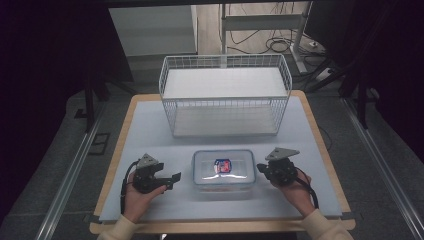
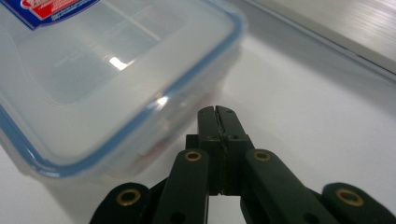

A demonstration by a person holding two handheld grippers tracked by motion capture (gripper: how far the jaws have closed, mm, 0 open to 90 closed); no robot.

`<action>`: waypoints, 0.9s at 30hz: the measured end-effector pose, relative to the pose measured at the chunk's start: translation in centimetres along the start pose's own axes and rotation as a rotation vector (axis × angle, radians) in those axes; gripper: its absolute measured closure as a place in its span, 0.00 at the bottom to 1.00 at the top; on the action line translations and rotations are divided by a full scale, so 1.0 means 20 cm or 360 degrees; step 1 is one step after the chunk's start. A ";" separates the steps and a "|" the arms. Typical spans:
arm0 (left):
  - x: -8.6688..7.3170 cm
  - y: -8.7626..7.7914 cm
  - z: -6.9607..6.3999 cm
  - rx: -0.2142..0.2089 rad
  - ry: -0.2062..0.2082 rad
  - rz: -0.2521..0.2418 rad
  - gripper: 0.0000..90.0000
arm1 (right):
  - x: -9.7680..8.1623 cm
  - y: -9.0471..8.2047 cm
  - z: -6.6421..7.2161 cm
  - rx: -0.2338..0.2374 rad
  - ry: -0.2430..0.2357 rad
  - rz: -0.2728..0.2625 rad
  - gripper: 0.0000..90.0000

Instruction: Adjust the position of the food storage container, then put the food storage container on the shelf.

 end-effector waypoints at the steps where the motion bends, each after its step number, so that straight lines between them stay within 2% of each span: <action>1: 0.00 0.00 0.00 0.0000 0.0000 0.0000 0.19 | 0.00 0.00 0.00 0.0000 0.0000 0.0000 1.00; 2: 0.00 0.00 0.00 0.0001 -0.0003 0.0000 0.19 | -0.01 -0.03 -0.02 0.0020 0.0049 -0.0031 1.00; 3: 0.00 0.00 0.01 -0.0001 -0.0009 -0.0002 0.19 | -0.01 -0.03 -0.02 0.0020 0.0049 -0.0031 1.00; 5: 0.00 0.00 0.01 -0.0005 -0.0013 -0.0004 0.19 | -0.03 -0.08 -0.04 0.0021 0.0096 -0.0060 1.00; 11: 0.01 0.00 0.00 -0.0020 -0.0027 0.0000 0.19 | -0.05 -0.12 -0.07 0.0049 0.0155 -0.0096 1.00; 13: 0.02 -0.01 -0.02 -0.0036 -0.0042 -0.0002 0.19 | -0.04 -0.13 -0.07 0.0094 0.0175 -0.0127 0.92; 15: 0.02 -0.01 -0.02 -0.0042 -0.0045 -0.0002 0.18 | -0.04 -0.14 -0.07 0.0106 0.0177 -0.0135 0.90; 17: 0.02 -0.02 -0.02 -0.0050 -0.0078 -0.0010 0.18 | -0.04 -0.14 -0.07 0.0135 0.0195 -0.0138 0.80; 18: 0.02 -0.02 -0.02 -0.0050 -0.0078 -0.0010 0.18 | -0.04 -0.14 -0.07 0.0135 0.0195 -0.0138 0.80; 19: 0.03 -0.03 -0.02 -0.0054 -0.0091 -0.0010 0.18 | -0.04 -0.13 -0.07 0.0147 0.0207 -0.0135 0.75; 20: 0.04 -0.04 -0.03 -0.0088 -0.0137 -0.0006 0.17 | -0.04 -0.12 -0.07 0.0182 0.0225 -0.0118 0.60; 21: 0.04 -0.04 -0.03 -0.0088 -0.0137 -0.0006 0.17 | -0.04 -0.12 -0.07 0.0182 0.0225 -0.0118 0.60; 22: 0.04 -0.05 -0.03 -0.0112 -0.0166 -0.0001 0.17 | -0.04 -0.12 -0.07 0.0196 0.0241 -0.0124 0.55; 23: 0.05 -0.05 -0.05 -0.0189 -0.0226 0.0020 0.16 | -0.03 -0.12 -0.07 0.0209 0.0267 -0.0153 0.44; 24: 0.06 -0.05 -0.06 -0.0218 -0.0246 0.0034 0.15 | -0.03 -0.12 -0.07 0.0220 0.0288 -0.0168 0.42; 26: 0.06 -0.04 -0.07 -0.0233 -0.0258 0.0049 0.15 | -0.02 -0.13 -0.07 0.0232 0.0304 -0.0190 0.39; 27: 0.07 -0.03 -0.09 -0.0271 -0.0263 0.0075 0.14 | -0.01 -0.14 -0.07 0.0256 0.0337 -0.0216 0.35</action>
Point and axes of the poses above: each handheld gripper's, and its own axes: y roughly forward along the jaws, x roughly out of its top, z roughly to its left, the point moved 10 cm from there along y, roughly forward along the jaws, and after that the axes turned 11 degrees about x, right-handed, at the moved point
